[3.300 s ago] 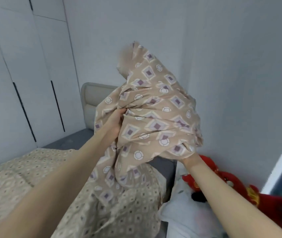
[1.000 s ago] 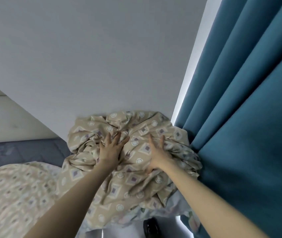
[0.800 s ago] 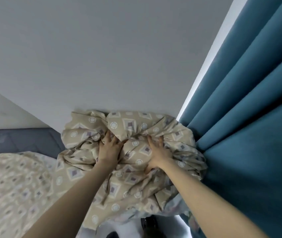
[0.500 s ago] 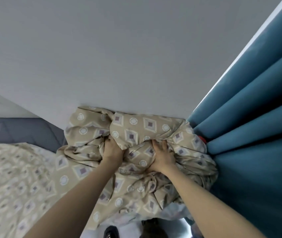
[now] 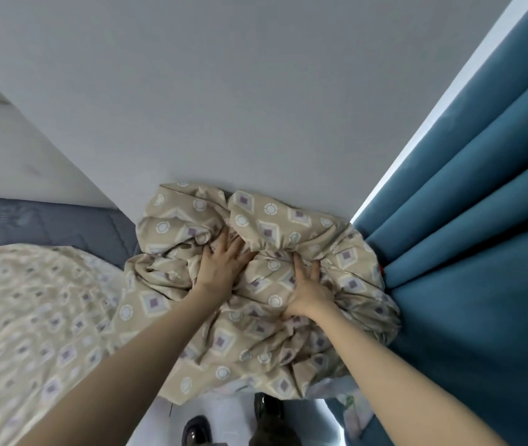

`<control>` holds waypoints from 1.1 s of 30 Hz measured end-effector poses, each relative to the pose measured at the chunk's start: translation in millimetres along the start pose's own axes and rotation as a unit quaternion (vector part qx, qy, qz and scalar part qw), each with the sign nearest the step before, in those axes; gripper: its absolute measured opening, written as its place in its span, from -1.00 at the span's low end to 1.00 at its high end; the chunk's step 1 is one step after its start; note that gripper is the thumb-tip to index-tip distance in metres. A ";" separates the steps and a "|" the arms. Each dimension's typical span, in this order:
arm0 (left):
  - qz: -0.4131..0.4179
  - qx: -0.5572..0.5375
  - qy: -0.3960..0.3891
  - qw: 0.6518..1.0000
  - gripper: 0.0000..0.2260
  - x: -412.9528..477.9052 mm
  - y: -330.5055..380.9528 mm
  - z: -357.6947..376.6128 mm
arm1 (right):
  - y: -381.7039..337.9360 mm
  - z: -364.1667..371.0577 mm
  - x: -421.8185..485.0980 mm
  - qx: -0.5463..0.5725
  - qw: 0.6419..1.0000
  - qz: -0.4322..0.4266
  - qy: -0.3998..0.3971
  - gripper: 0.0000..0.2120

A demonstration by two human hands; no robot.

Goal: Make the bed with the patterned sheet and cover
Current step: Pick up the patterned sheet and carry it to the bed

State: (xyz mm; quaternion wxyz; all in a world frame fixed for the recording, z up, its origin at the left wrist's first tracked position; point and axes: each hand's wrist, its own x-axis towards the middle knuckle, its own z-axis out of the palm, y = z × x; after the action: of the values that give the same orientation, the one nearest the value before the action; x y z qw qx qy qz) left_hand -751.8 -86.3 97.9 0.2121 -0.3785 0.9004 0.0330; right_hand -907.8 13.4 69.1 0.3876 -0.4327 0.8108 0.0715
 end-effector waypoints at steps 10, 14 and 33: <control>0.024 -0.049 0.082 0.995 -0.43 -56.1 -3.4 -17.4 | 1.9 -13.7 -55.5 -0.017 0.999 -0.015 0.035 0.05; -0.002 -0.068 0.129 0.989 -0.44 -73.8 -11.5 -25.0 | -4.7 -17.1 -67.2 0.008 0.998 -0.016 0.062 0.06; -0.123 -0.204 -0.035 0.970 0.05 12.3 -82.4 23.0 | -50.6 -43.9 40.0 -0.040 0.996 -0.075 -0.039 0.04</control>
State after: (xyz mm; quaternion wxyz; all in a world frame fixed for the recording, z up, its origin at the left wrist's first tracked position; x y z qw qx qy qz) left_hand -693.9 -148.0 80.4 0.1644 -0.5206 0.8128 0.2033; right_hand -907.3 -63.4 82.8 0.4052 -0.5043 0.7570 0.0917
